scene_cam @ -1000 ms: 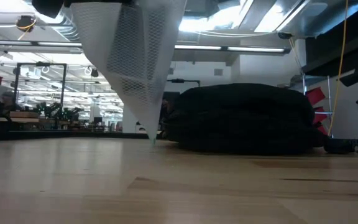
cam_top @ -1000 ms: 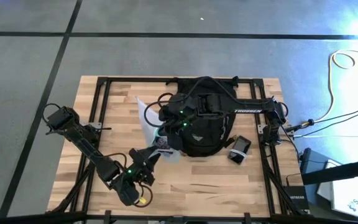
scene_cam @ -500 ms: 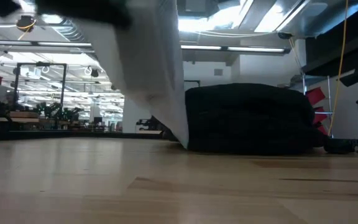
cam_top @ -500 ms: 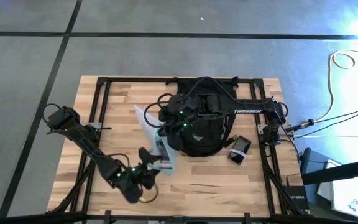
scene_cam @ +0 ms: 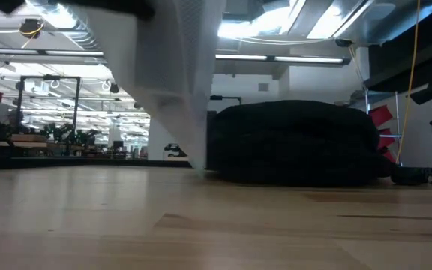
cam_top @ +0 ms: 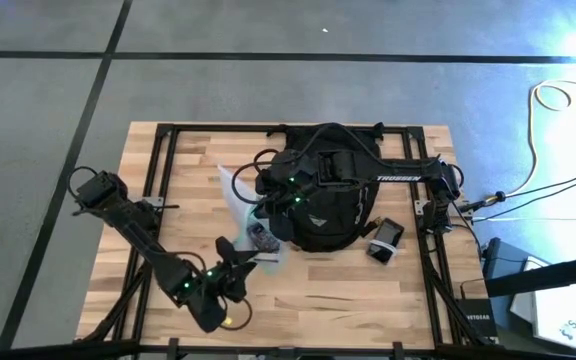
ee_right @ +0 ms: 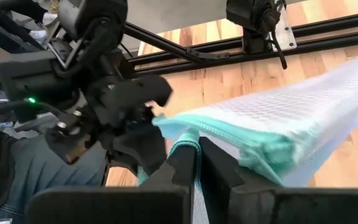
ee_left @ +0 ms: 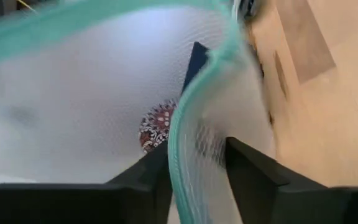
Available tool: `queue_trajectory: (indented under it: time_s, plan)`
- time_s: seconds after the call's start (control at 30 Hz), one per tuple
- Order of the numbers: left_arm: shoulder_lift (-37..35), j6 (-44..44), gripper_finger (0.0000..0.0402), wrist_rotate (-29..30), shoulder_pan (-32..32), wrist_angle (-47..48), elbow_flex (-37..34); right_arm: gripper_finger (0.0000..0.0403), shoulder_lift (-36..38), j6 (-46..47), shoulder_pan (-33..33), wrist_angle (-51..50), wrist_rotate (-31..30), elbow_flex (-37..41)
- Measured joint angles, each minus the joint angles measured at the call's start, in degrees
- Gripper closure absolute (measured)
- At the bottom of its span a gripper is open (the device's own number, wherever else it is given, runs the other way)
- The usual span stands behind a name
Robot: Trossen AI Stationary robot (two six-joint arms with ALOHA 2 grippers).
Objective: Unpack backpack
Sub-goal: Close the transparent zipper bag
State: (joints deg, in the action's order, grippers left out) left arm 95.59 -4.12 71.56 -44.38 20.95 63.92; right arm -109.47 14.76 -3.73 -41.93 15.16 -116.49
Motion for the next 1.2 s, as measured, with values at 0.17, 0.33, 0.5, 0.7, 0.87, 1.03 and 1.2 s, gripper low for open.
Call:
queue_trajectory:
  time_s: [0.17, 0.33, 0.5, 0.7, 0.87, 1.03, 1.2]
  plan:
    - [0.0, 0.4, 0.0348, 0.8, -0.7, 2.3, 0.6, 0.0403, 0.0, 0.0, 0.0, -0.1, 0.0, 0.0]
    - [0.0, 2.5, 0.0395, 0.0, -0.4, 4.0, 0.6, 0.0403, 0.0, 0.0, 0.0, -0.3, -0.1, 0.0]
    - [0.0, 2.1, 0.0401, 0.1, -0.4, 3.8, 0.7, 0.0403, 0.0, -0.8, 0.0, -1.9, -1.5, 0.0]
    - [-2.0, 1.4, 0.0401, 1.2, -1.6, 4.1, 2.1, 0.0403, 0.0, -0.8, -0.4, -3.4, -3.1, 0.0]
    - [-4.8, -0.4, 0.0401, 4.2, -3.5, 4.1, 3.3, 0.0403, -0.1, -1.5, -2.2, -10.5, -7.8, -0.1]
    - [-6.8, 3.0, 0.0401, 3.9, -4.1, 5.6, 3.4, 0.0403, -1.1, -1.3, -3.9, -11.6, -10.5, 0.0]
    - [-6.8, 6.4, 0.0401, 3.5, -4.1, 8.4, 3.4, 0.0394, -1.0, -1.7, -5.9, -10.8, -10.6, 0.0]
